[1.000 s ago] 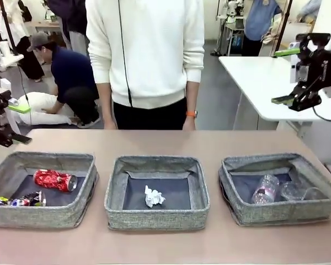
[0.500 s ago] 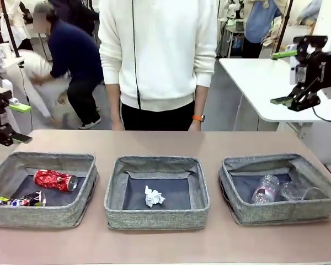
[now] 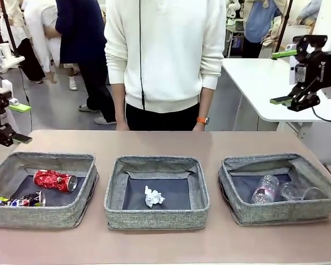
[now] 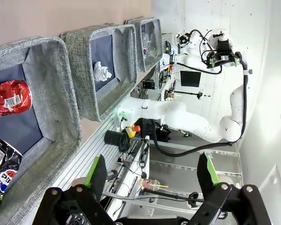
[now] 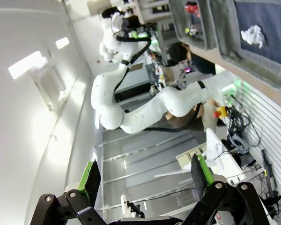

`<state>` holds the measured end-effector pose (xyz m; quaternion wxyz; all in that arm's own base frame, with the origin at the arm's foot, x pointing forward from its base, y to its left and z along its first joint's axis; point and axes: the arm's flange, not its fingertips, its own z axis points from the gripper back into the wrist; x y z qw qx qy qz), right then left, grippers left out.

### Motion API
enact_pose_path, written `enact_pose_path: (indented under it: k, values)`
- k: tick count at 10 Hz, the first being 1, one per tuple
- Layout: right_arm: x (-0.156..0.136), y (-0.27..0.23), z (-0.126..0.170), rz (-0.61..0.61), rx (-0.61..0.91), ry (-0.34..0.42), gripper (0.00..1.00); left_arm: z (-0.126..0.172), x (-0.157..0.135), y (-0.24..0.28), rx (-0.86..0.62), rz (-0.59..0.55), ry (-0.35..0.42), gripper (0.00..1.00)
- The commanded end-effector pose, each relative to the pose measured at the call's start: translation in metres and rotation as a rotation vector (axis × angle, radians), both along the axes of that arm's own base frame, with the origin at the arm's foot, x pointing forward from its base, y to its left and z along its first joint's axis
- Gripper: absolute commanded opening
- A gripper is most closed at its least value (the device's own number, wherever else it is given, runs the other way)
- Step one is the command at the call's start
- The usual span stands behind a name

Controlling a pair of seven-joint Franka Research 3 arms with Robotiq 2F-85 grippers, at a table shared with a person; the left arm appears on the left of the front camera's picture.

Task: Sort the waste into the appropriate baskets.
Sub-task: Place the picked waste into the Fabric basket indicated by the person.

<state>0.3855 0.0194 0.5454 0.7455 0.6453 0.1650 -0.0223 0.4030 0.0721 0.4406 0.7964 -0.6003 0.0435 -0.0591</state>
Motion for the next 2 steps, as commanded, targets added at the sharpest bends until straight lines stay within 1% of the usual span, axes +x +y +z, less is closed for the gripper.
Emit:
enact_pose_path:
  k: [1,2]
  values:
    - [-0.0023,0.0,0.0003,0.014,0.009,-0.012,1.0,-0.0003,-0.0053,-0.0018,0.003,0.007,-0.009,1.0]
    - [-0.0023,0.0,0.0003,0.014,0.009,-0.012,1.0,-0.0003,-0.0053,-0.0018,0.003,0.007,-0.009,1.0]
